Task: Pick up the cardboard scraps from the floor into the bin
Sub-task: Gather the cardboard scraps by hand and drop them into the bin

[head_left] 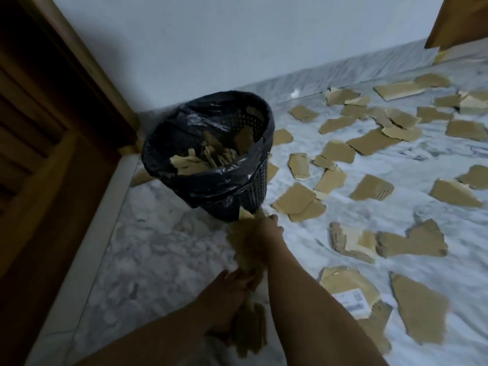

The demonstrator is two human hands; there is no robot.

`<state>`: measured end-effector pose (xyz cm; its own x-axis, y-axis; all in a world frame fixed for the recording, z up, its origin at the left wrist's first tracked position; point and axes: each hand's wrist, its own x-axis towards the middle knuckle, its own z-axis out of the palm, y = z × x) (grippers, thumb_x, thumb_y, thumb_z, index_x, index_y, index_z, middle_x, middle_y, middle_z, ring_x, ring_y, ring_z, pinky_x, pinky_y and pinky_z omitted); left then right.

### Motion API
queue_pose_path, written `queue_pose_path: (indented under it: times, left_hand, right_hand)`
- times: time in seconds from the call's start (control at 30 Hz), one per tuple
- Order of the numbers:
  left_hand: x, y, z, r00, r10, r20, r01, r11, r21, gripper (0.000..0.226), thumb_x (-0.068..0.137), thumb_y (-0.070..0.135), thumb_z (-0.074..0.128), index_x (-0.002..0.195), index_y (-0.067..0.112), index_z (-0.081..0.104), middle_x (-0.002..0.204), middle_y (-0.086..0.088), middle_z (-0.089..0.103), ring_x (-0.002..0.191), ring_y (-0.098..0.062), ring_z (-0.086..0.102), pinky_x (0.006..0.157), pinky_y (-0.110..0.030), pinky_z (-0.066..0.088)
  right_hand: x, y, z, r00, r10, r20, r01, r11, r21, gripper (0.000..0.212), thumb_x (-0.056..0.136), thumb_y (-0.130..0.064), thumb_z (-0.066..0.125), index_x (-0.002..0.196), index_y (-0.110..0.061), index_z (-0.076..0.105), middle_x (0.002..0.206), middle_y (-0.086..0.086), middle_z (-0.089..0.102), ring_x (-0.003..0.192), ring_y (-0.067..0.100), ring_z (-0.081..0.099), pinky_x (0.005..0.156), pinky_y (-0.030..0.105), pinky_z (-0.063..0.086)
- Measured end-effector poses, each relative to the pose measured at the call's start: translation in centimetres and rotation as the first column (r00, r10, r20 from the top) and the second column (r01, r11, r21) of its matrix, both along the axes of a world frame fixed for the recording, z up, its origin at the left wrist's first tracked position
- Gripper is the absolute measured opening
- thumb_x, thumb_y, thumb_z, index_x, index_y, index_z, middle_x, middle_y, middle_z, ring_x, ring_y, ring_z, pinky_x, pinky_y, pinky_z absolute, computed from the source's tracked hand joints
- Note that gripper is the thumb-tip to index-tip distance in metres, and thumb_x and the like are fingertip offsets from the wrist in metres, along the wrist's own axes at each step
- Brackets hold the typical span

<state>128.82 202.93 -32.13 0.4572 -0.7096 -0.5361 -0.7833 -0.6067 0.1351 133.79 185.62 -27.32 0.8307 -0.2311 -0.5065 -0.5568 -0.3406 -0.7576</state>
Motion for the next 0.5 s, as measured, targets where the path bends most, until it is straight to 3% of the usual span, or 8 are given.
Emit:
queue_pose_path:
  times: [0.03,0.1,0.2,0.3,0.43,0.5]
  left_hand:
    - [0.0,0.2,-0.3,1.000,0.015,0.021,-0.015,1.000,-0.028,0.084,0.081,0.056,0.054,0.153,0.024,0.026,0.160,0.002,0.020,0.145,-0.027,0.024,0.115,-0.051,0.028]
    - [0.5,0.8,-1.2,1.000,-0.001,0.016,0.002,0.998,-0.059,0.082,0.075,0.060,0.045,0.146,0.020,0.040,0.155,-0.001,0.030,0.136,-0.028,0.036,0.108,-0.047,0.036]
    - [0.4,1.2,-0.5,0.997,0.046,0.060,-0.044,0.998,-0.046,0.072,0.071,0.052,0.061,0.130,0.013,0.051,0.141,-0.004,0.041,0.118,-0.027,0.042,0.098,-0.040,0.039]
    - [0.2,1.8,-0.9,0.989,0.123,0.088,-0.115,0.989,-0.091,0.053,0.071,0.044,0.072,0.112,0.017,0.054,0.121,-0.002,0.048,0.108,-0.025,0.044,0.085,-0.036,0.035]
    - [0.8,3.5,-0.8,0.918,0.397,-0.010,-0.392,0.903,-0.176,0.070,0.068,0.054,0.072,0.129,0.026,0.053,0.128,0.000,0.051,0.118,-0.022,0.049,0.099,-0.034,0.041]
    - [1.2,4.2,-0.2,0.866,0.498,-0.053,-0.499,0.851,-0.165,0.075,0.069,0.058,0.071,0.133,0.026,0.049,0.129,0.000,0.050,0.119,-0.022,0.052,0.099,-0.037,0.044]
  right_hand:
    - [0.4,0.5,-0.5,1.000,0.006,0.029,-0.006,1.000,0.002,0.079,0.067,-0.035,0.050,0.144,-0.028,0.036,0.127,0.007,0.036,0.121,0.038,0.036,0.083,0.043,0.038]
    - [0.6,1.6,-1.1,1.000,-0.009,0.028,0.009,1.000,-0.010,0.076,0.068,-0.036,0.056,0.141,-0.030,0.040,0.125,0.005,0.031,0.120,0.036,0.032,0.082,0.044,0.040]
    - [2.0,2.5,-1.7,0.999,-0.033,0.015,0.034,0.995,-0.092,0.082,0.061,-0.046,0.065,0.138,-0.032,0.041,0.130,0.004,0.032,0.119,0.036,0.032,0.079,0.044,0.040]
    - [2.7,2.8,-1.8,0.999,0.021,-0.032,-0.024,0.995,-0.100,0.075,0.067,-0.040,0.064,0.136,-0.019,0.045,0.125,0.007,0.042,0.118,0.035,0.042,0.084,0.044,0.044]
    - [2.8,2.5,-1.6,0.995,-0.079,-0.064,0.086,0.989,0.121,0.052,0.066,-0.042,0.065,0.113,-0.019,0.066,0.099,0.002,0.067,0.095,0.025,0.066,0.088,0.042,0.057]
    - [2.4,2.0,-2.0,0.998,-0.015,-0.064,0.017,0.999,0.028,0.028,0.080,-0.037,0.067,0.100,-0.018,0.061,0.090,0.001,0.064,0.088,0.022,0.065,0.083,0.038,0.055]
